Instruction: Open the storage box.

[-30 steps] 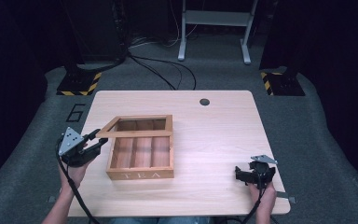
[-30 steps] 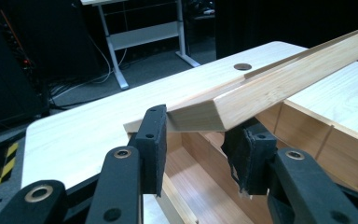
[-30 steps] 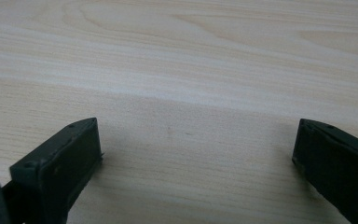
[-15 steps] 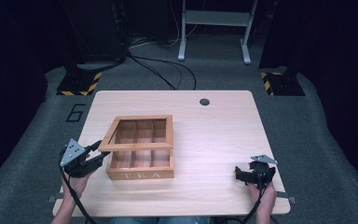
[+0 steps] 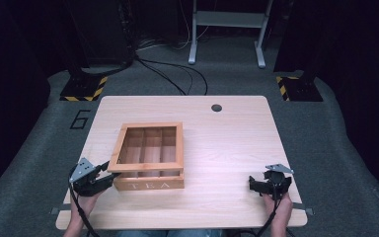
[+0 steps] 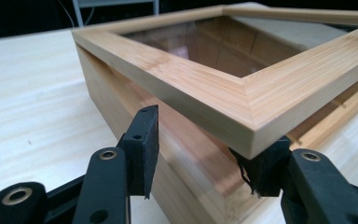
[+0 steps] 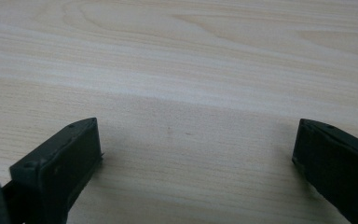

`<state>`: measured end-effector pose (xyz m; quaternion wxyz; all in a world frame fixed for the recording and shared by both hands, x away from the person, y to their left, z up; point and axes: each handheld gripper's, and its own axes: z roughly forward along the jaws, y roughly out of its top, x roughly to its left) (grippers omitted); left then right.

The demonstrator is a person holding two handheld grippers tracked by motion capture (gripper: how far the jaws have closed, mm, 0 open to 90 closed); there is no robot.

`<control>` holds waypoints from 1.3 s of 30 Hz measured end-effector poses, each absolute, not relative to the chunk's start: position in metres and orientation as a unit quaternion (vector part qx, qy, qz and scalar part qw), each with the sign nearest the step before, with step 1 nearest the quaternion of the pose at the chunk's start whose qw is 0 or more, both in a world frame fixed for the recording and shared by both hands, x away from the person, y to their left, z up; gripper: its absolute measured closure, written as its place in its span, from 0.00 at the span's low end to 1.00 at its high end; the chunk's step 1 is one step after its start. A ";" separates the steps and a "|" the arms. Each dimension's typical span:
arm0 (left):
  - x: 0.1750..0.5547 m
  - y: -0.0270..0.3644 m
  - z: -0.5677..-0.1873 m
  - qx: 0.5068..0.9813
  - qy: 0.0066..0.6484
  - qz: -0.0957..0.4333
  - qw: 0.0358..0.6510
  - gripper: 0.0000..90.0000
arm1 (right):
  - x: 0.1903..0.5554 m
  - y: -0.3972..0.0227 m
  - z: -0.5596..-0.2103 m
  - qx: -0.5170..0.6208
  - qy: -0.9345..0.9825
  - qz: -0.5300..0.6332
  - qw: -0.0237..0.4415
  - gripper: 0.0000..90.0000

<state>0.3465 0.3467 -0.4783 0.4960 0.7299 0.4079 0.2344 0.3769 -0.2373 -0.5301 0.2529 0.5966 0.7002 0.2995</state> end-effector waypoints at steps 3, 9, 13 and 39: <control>0.347 0.345 -0.482 0.733 0.409 0.230 0.493 0.57 | 0.377 -0.237 -0.530 0.597 0.700 0.300 0.253 0.01; 0.349 0.349 -0.482 0.749 0.403 0.203 0.484 0.52 | 0.377 -0.237 -0.530 0.597 0.700 0.299 0.253 0.00; 0.347 0.352 -0.482 0.752 0.406 0.190 0.484 0.44 | 0.377 -0.237 -0.530 0.597 0.700 0.299 0.253 0.01; 0.329 0.370 -0.526 0.806 0.462 0.199 0.311 0.00 | 0.377 -0.237 -0.530 0.597 0.699 0.300 0.254 0.01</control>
